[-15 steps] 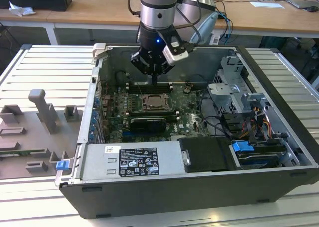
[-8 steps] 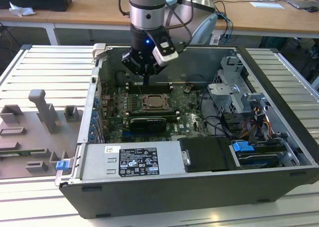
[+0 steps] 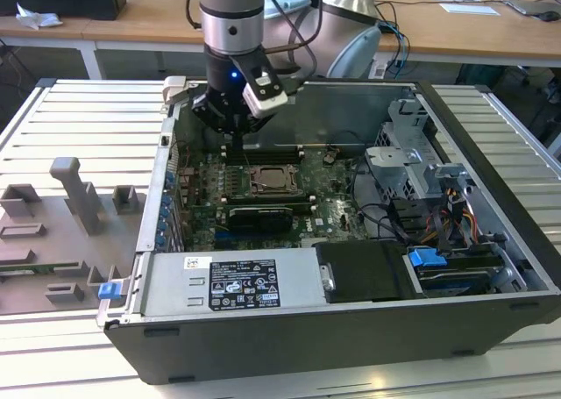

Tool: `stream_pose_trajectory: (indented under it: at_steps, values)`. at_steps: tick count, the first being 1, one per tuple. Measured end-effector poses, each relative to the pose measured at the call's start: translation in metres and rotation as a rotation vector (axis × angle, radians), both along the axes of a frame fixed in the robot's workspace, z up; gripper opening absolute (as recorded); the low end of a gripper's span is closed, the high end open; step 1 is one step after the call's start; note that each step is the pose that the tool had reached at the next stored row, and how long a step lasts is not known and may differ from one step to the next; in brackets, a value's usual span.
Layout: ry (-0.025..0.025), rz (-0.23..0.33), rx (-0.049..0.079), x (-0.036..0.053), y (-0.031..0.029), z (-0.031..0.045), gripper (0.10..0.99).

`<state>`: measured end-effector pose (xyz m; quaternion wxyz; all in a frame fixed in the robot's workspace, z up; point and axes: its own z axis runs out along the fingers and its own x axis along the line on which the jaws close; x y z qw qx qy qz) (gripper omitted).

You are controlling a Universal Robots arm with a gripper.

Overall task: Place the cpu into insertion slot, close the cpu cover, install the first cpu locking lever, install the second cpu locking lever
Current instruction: 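Install the first cpu locking lever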

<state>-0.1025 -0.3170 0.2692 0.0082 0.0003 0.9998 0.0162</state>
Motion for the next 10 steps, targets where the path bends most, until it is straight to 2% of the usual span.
stream_pose_trajectory:
  at_steps: [4, 10]
  values:
    - [0.0002, 0.000, 0.004, -0.0063, 0.0073, -0.0047, 0.106]
    - [0.0002, 0.000, 0.006, -0.0067, 0.0199, -0.0081, 0.106]
